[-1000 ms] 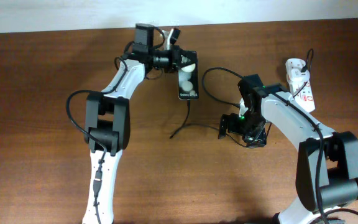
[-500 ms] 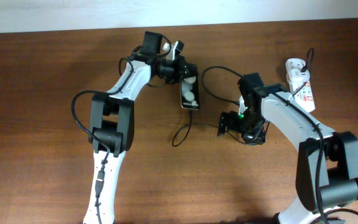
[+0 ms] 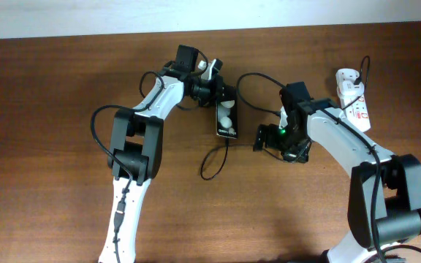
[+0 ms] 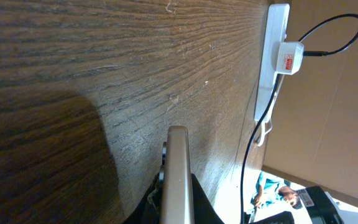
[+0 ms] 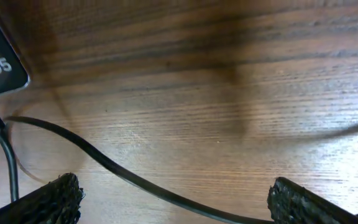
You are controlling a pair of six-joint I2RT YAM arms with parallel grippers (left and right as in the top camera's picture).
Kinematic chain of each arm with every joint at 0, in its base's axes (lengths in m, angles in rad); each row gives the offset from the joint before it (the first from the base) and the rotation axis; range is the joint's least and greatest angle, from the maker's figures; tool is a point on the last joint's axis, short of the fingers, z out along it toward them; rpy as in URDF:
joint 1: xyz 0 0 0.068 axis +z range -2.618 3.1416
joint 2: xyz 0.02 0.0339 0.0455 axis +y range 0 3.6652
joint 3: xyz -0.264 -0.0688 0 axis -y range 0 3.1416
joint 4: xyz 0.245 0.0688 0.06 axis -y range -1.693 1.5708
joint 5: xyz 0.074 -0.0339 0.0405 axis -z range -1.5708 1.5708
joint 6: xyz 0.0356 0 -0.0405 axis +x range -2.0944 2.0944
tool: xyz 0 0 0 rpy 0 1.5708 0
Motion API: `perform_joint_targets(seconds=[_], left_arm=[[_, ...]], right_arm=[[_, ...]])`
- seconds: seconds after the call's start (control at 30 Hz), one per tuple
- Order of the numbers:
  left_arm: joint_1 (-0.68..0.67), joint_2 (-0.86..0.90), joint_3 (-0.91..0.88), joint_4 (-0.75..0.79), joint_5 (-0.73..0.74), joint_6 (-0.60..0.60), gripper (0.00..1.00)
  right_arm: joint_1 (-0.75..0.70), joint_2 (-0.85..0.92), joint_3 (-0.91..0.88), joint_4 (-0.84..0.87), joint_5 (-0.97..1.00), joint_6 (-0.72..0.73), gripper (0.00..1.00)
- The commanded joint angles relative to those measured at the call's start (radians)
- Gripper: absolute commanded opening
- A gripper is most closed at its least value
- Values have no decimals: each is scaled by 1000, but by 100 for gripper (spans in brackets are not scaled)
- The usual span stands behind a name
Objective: Plug charger to phone and switch on socket
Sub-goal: 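Lower the cabled phone with the left gripper toward the table center, then lay the phone flat, screen up, and open the left gripper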
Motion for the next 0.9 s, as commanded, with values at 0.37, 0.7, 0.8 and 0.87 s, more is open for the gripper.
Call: perform_joint_targets(seconds=[0.37,0.7,0.8,0.87], left_arm=[[2,-4,-8,-5,20,12,0],[2,-4,-8,-27,16,8,23],[2,-4,-8,-27,16,5,25],[2,-4,-8,-27,15,5,23]], right_arm=[[-1,-26,-11,247,93,45,99],[-2,-26,-11,276,91,45,99],[-2,-26,-11,276,80,45,99],[-2,-26,-11,275,80,45,99]])
